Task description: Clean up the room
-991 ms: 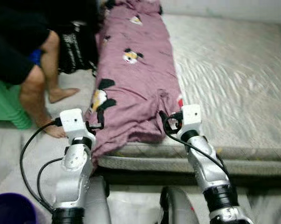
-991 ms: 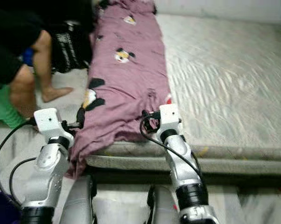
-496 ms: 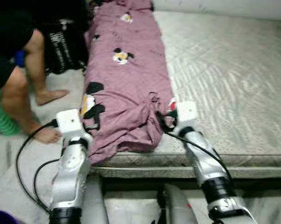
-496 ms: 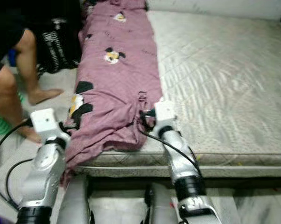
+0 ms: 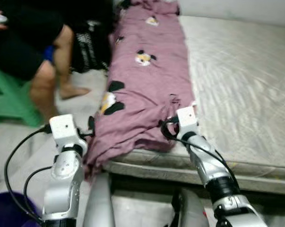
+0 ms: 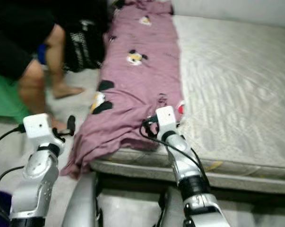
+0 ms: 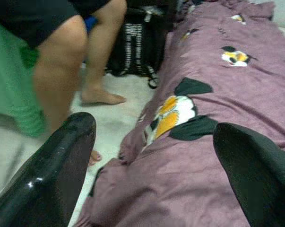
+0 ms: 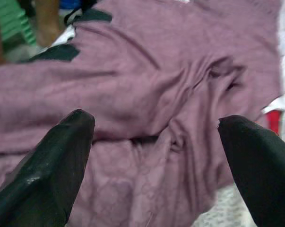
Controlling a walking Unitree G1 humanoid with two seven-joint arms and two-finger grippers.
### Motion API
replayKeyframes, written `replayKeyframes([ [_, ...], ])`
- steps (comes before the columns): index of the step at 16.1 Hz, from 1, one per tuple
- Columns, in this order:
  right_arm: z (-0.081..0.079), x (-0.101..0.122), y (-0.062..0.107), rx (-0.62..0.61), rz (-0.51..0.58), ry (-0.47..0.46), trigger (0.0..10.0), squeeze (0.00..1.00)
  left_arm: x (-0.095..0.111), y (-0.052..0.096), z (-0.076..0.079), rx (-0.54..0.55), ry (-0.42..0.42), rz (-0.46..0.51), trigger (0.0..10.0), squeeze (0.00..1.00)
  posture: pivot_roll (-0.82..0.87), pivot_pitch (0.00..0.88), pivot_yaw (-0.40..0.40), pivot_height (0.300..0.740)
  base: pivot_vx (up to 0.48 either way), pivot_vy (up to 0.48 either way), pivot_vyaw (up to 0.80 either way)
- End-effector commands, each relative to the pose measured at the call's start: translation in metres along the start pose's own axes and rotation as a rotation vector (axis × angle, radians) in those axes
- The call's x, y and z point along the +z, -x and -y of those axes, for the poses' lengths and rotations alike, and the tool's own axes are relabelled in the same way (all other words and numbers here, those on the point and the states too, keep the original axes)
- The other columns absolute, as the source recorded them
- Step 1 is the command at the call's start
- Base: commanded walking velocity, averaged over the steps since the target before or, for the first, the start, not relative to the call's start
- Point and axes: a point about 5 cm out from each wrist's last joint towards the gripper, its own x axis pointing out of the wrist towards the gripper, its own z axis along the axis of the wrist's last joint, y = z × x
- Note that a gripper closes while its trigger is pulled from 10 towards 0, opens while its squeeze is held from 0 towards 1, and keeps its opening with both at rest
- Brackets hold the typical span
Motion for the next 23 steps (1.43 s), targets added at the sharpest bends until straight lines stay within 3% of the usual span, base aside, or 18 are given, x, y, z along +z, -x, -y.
replayKeyframes([
  [1, 0.009, -0.008, 0.000, -0.006, -0.047, -0.019, 10.0, 0.00, 0.004, 0.002, 0.007, -0.023, -0.008, 0.000, 10.0, 0.00, 0.12, 0.079, -0.030, 0.586, 0.000, 0.000, 0.00],
  [2, 0.008, -0.009, -0.006, 0.030, -0.086, -0.010, 10.0, 0.00, 0.009, 0.008, 0.005, -0.034, -0.049, 0.011, 10.0, 0.00, 0.15, 0.104, -0.021, 0.586, 0.000, 0.000, 0.00],
  [5, 0.006, 0.003, -0.016, 0.014, -0.072, 0.003, 10.0, 0.00, 0.012, 0.012, 0.001, -0.028, -0.072, 0.011, 10.0, 0.00, 0.17, 0.121, -0.016, 0.586, 0.000, 0.000, 0.00],
  [9, -0.017, 0.031, -0.039, -0.036, -0.076, -0.036, 10.0, 0.00, 0.019, 0.020, -0.006, 0.009, -0.099, 0.015, 10.0, 0.00, 0.22, 0.162, -0.013, 0.586, 0.000, 0.000, 0.00],
  [12, -0.030, 0.031, -0.044, -0.057, -0.117, -0.055, 10.0, 0.00, 0.022, 0.021, -0.008, 0.018, -0.107, 0.017, 10.0, 0.00, 0.24, 0.168, -0.014, 0.586, 0.000, 0.000, 0.00],
  [14, -0.024, 0.029, -0.045, -0.191, -0.153, -0.111, 10.0, 0.00, 0.025, 0.022, -0.010, 0.035, -0.112, 0.018, 10.0, 0.00, 0.25, 0.170, -0.016, 0.586, 0.000, 0.000, 0.00],
  [18, -0.007, 0.035, -0.044, -0.311, -0.126, -0.062, 10.0, 0.00, 0.026, 0.021, -0.010, 0.046, -0.115, 0.016, 10.0, 0.00, 0.25, 0.160, -0.020, 0.586, 0.000, 0.000, 0.00],
  [19, -0.001, 0.028, -0.041, -0.340, -0.147, -0.057, 2.2, 0.00, 0.026, 0.020, -0.009, 0.045, -0.114, 0.017, 10.0, 0.00, 0.25, 0.155, -0.022, 0.586, 0.000, 0.000, 0.00],
  [20, 0.003, 0.024, -0.040, -0.356, -0.162, -0.064, 0.0, 0.00, 0.027, 0.018, -0.009, 0.045, -0.111, 0.019, 10.0, 0.00, 0.25, 0.152, -0.023, 0.586, 0.000, 0.000, 0.00],
  [23, 0.011, 0.020, -0.037, -0.382, -0.169, -0.066, 0.0, 0.00, 0.028, 0.014, -0.008, 0.049, -0.098, 0.024, 10.0, 0.00, 0.24, 0.136, -0.026, 0.586, 0.000, 0.000, 0.00],
])
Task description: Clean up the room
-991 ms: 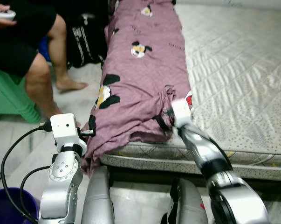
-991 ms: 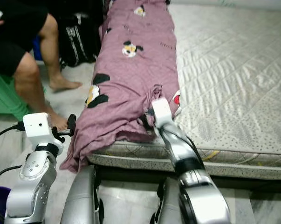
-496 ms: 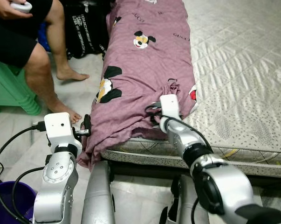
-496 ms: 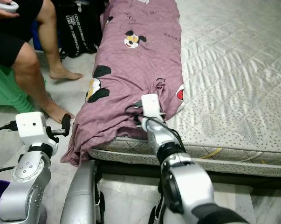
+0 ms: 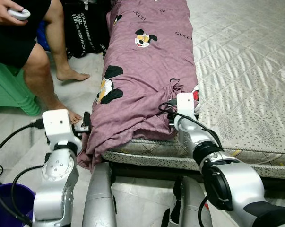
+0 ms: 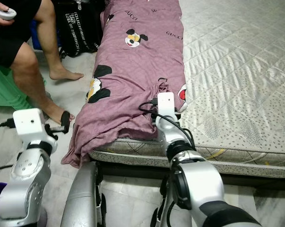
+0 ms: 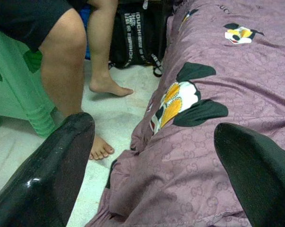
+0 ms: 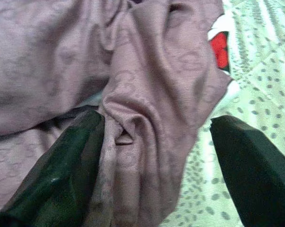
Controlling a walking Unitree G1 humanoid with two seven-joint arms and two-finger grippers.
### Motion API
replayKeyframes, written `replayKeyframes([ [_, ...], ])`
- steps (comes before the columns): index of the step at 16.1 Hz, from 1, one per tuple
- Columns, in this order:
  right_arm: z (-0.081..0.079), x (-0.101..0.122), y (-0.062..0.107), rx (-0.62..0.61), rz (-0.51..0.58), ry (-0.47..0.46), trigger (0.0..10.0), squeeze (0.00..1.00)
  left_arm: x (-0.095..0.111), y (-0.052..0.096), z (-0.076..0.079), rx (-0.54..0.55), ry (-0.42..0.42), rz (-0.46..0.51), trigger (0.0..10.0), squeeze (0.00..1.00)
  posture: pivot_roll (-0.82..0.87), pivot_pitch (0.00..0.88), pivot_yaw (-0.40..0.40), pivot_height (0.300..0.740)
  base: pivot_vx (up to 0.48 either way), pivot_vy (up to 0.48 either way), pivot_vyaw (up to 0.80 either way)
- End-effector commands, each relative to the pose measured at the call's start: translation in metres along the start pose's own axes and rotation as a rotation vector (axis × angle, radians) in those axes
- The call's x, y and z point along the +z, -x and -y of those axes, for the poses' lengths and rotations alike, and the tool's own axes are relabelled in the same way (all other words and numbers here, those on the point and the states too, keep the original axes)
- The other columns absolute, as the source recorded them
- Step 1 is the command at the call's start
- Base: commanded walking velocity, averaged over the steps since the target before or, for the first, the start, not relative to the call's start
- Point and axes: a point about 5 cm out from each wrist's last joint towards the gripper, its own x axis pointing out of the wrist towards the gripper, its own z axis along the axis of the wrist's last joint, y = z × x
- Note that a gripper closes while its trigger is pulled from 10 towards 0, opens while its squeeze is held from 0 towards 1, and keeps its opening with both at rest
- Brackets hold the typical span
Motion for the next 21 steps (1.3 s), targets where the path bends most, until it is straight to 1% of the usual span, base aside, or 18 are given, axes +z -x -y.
replayKeyframes([
  [1, 0.004, -0.008, 0.000, -0.015, -0.028, 0.012, 0.0, 0.00, -0.004, -0.001, -0.002, 0.023, -0.002, -0.018, 10.0, 0.00, 0.24, 0.131, -0.027, 0.586, 0.000, 0.000, 0.00],
  [3, 0.004, -0.009, 0.000, -0.012, -0.038, -0.001, 0.0, 0.00, -0.003, -0.003, -0.001, 0.022, 0.003, -0.012, 10.0, 0.00, 0.24, 0.122, -0.032, 0.586, 0.000, 0.000, 0.00],
  [4, 0.003, -0.009, 0.000, -0.006, -0.050, -0.031, 0.0, 0.00, -0.002, -0.004, -0.003, 0.030, 0.006, -0.007, 10.0, 0.00, 0.25, 0.115, -0.040, 0.586, 0.000, 0.000, 0.00],
  [5, 0.003, -0.009, 0.000, -0.002, -0.054, -0.041, 0.0, 0.00, -0.002, -0.004, -0.003, 0.035, 0.008, -0.005, 10.0, 0.00, 0.25, 0.113, -0.042, 0.586, 0.000, 0.000, 0.00],
  [8, -0.006, -0.005, 0.001, 0.038, -0.060, -0.082, 0.0, 0.00, -0.001, -0.005, -0.005, 0.053, 0.016, 0.003, 10.0, 0.00, 0.26, 0.105, -0.054, 0.586, 0.000, 0.000, 0.00],
  [9, -0.008, -0.003, 0.001, 0.052, -0.054, -0.078, 0.0, 0.00, -0.001, -0.005, -0.005, 0.055, 0.017, 0.004, 10.0, 0.00, 0.26, 0.103, -0.055, 0.586, 0.000, 0.000, 0.00],
  [10, -0.014, 0.002, 0.002, 0.081, -0.035, -0.064, 0.0, 0.00, -0.001, -0.005, -0.005, 0.057, 0.018, 0.005, 10.0, 0.00, 0.26, 0.102, -0.057, 0.586, 0.000, 0.000, 0.00],
  [11, -0.026, 0.006, 0.004, 0.125, -0.014, -0.063, 0.0, 0.00, -0.001, -0.005, -0.004, 0.057, 0.021, 0.006, 10.0, 0.00, 0.25, 0.108, -0.055, 0.586, 0.000, 0.000, 0.00],
  [12, -0.031, 0.006, 0.005, 0.143, -0.014, -0.071, 0.0, 0.00, -0.002, -0.004, -0.003, 0.057, 0.023, 0.005, 10.0, 0.00, 0.26, 0.111, -0.054, 0.586, 0.000, 0.000, 0.00],
  [14, -0.040, 0.001, 0.008, 0.176, -0.015, -0.068, 10.0, 0.00, -0.002, 0.003, -0.002, 0.052, 0.025, -0.002, 10.0, 0.00, 0.27, 0.136, -0.048, 0.586, 0.000, 0.000, 0.00],
  [17, -0.045, -0.003, 0.010, 0.190, 0.000, -0.025, 10.0, 0.00, -0.005, 0.009, -0.009, 0.070, 0.015, -0.020, 10.0, 0.00, 0.28, 0.162, -0.045, 0.586, 0.000, 0.000, 0.00],
  [19, -0.045, -0.006, 0.011, 0.184, 0.012, 0.019, 10.0, 0.00, -0.006, 0.016, -0.009, 0.071, 0.011, -0.034, 10.0, 0.00, 0.29, 0.196, -0.038, 0.586, 0.000, 0.000, 0.00],
  [20, -0.041, -0.007, 0.010, 0.157, 0.023, 0.068, 10.0, 0.00, -0.008, 0.018, -0.008, 0.068, 0.012, -0.048, 10.0, 0.00, 0.29, 0.215, -0.033, 0.586, 0.000, 0.000, 0.00],
  [21, -0.039, -0.008, 0.010, 0.139, 0.030, 0.089, 10.0, 0.00, -0.008, 0.021, -0.007, 0.065, 0.013, -0.054, 10.0, 0.00, 0.29, 0.224, -0.030, 0.586, 0.000, 0.000, 0.00],
])
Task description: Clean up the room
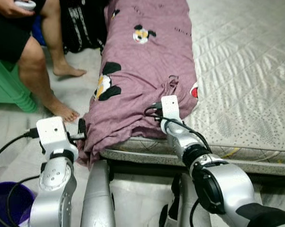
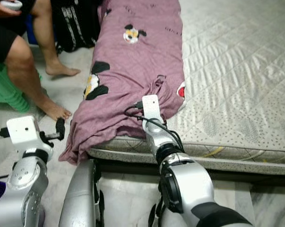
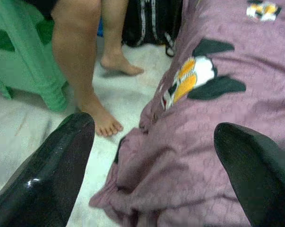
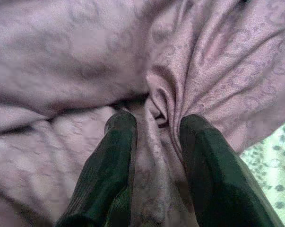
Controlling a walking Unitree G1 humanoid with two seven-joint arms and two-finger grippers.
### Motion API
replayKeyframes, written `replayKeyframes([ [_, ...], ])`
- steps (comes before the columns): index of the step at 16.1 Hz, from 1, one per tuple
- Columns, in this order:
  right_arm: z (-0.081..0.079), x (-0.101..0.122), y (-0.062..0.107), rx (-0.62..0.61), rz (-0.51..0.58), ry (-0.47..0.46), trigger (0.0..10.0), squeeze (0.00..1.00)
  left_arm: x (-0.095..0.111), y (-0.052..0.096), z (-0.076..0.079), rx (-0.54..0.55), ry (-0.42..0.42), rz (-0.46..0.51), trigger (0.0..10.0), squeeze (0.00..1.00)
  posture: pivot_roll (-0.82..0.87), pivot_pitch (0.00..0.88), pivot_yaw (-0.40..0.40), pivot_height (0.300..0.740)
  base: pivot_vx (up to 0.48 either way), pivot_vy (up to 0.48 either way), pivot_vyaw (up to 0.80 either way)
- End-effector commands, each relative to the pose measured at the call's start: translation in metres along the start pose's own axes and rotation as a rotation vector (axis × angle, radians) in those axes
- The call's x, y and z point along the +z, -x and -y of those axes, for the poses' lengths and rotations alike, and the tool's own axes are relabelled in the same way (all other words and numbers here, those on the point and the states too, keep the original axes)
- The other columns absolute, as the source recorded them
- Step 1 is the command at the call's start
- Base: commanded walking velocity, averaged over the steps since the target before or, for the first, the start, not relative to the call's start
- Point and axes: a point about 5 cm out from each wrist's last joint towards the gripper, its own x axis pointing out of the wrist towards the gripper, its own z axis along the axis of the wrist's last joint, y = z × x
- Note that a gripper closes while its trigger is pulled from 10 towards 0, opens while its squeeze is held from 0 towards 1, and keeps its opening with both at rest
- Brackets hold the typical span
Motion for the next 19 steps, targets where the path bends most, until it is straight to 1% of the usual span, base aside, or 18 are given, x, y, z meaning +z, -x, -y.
replayKeyframes([
  [1, 0.003, -0.004, 0.000, -0.026, 0.000, 0.034, 3.3, 0.00, 0.001, 0.004, 0.000, -0.001, -0.010, -0.005, 10.0, 0.00, 0.29, 0.232, -0.028, 0.586, 0.000, 0.000, 0.00],
  [2, 0.007, -0.004, 0.000, -0.049, 0.002, 0.051, 0.0, 0.00, 0.000, 0.006, 0.000, -0.006, -0.012, -0.014, 10.0, 0.00, 0.29, 0.247, -0.023, 0.586, 0.000, 0.000, 0.00],
  [3, 0.011, -0.003, -0.001, -0.067, 0.002, 0.067, 0.0, 0.00, 0.000, 0.006, 0.000, -0.008, -0.013, -0.017, 10.0, 0.00, 0.29, 0.250, -0.022, 0.586, 0.000, 0.000, 0.00],
  [5, 0.027, 0.000, -0.002, -0.127, 0.007, 0.091, 0.0, 0.00, 0.002, 0.003, 0.000, -0.008, -0.016, -0.019, 10.0, 0.00, 0.28, 0.251, -0.020, 0.586, 0.000, 0.000, 0.00],
  [7, 0.051, -0.001, -0.003, -0.202, 0.001, 0.065, 0.0, 0.00, 0.004, -0.001, 0.001, -0.010, -0.015, -0.014, 10.0, 0.00, 0.27, 0.245, -0.024, 0.586, 0.000, 0.000, 0.00],
  [8, 0.068, -0.006, -0.003, -0.250, -0.017, 0.027, 0.0, 0.00, 0.004, -0.003, 0.001, -0.010, -0.014, -0.012, 10.0, 0.00, 0.27, 0.243, -0.025, 0.586, 0.000, 0.000, 0.00],
  [9, 0.079, -0.011, -0.001, -0.280, -0.032, 0.012, 0.0, 0.00, 0.004, -0.003, 0.001, -0.009, -0.013, -0.011, 10.0, 0.00, 0.27, 0.239, -0.028, 0.586, 0.000, 0.000, 0.00],
  [10, 0.095, -0.020, 0.001, -0.317, -0.059, -0.022, 0.0, 0.00, 0.004, -0.004, 0.001, -0.007, -0.011, -0.009, 10.0, 0.00, 0.27, 0.232, -0.032, 0.586, 0.000, 0.000, 0.00],
  [13, 0.120, -0.042, 0.008, -0.365, -0.107, -0.056, 0.0, 0.00, 0.004, -0.005, -0.002, 0.005, -0.010, -0.004, 10.0, 0.00, 0.26, 0.214, -0.036, 0.586, 0.000, 0.000, 0.00],
  [15, 0.133, -0.050, 0.012, -0.396, -0.120, -0.071, 0.0, 0.00, 0.005, -0.008, -0.003, 0.013, -0.004, 0.000, 10.0, 0.00, 0.26, 0.201, -0.037, 0.586, 0.000, 0.000, 0.00],
  [16, 0.143, -0.059, 0.017, -0.418, -0.122, -0.068, 0.0, 0.00, 0.007, -0.010, -0.004, 0.014, -0.005, 0.007, 10.0, 0.00, 0.26, 0.193, -0.036, 0.586, 0.000, 0.000, 0.00],
  [17, 0.145, -0.062, 0.019, -0.421, -0.122, -0.064, 0.0, 0.00, 0.007, -0.012, -0.004, 0.015, -0.005, 0.008, 10.0, 0.00, 0.25, 0.188, -0.035, 0.586, 0.000, 0.000, 0.00],
  [18, 0.149, -0.074, 0.025, -0.419, -0.120, -0.043, 0.0, 0.00, 0.008, -0.014, -0.004, 0.013, -0.006, 0.011, 10.0, 0.00, 0.24, 0.174, -0.033, 0.586, 0.000, 0.000, 0.00],
  [19, 0.151, -0.091, 0.037, -0.406, -0.122, -0.016, 0.0, 0.00, 0.008, -0.016, -0.004, 0.009, -0.006, 0.015, 10.0, 0.00, 0.23, 0.167, -0.030, 0.586, 0.000, 0.000, 0.00],
])
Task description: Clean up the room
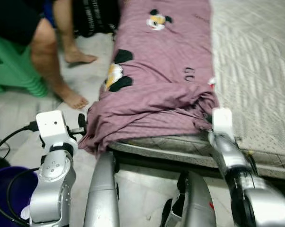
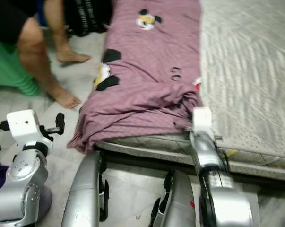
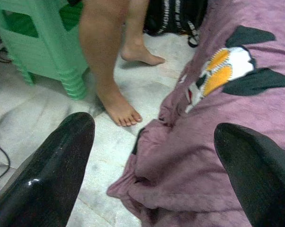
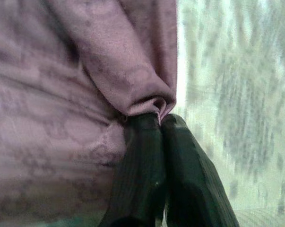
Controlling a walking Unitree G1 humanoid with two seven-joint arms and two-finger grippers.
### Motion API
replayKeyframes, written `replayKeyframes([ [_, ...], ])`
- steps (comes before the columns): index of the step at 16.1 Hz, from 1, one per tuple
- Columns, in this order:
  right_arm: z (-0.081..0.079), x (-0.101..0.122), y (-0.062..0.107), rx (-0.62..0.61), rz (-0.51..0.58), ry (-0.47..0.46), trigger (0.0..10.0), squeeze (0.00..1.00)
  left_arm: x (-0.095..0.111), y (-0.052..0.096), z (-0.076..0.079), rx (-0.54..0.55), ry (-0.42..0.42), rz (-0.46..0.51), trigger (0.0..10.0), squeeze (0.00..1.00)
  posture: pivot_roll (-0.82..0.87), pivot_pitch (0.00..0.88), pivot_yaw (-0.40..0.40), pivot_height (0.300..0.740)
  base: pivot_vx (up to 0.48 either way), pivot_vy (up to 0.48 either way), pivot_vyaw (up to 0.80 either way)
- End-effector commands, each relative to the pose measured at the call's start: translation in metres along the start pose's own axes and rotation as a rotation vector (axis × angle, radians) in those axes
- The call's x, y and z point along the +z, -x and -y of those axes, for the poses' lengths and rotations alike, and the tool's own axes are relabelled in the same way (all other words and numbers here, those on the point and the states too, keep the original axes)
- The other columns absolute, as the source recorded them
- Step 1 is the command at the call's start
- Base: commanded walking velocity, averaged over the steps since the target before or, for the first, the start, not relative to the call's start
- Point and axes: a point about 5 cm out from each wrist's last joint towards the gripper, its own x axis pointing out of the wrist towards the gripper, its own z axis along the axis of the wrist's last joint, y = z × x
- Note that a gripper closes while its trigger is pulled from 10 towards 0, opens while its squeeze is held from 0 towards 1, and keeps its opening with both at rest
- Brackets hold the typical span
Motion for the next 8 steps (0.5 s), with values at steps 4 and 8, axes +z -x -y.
replayKeyframes([
  [4, 0.052, -0.080, 0.060, -0.055, -0.125, 0.059, 0.0, 0.00, -0.001, -0.013, 0.010, -0.044, 0.015, 0.007, 10.0, 0.00, 0.16, 0.121, -0.012, 0.586, 0.000, 0.000, 0.00],
  [8, 0.069, -0.096, 0.084, -0.043, -0.131, 0.113, 0.0, 0.00, 0.002, -0.024, 0.018, -0.079, 0.023, 0.025, 10.0, 0.00, 0.13, 0.085, 0.000, 0.586, 0.000, 0.000, 0.00],
])
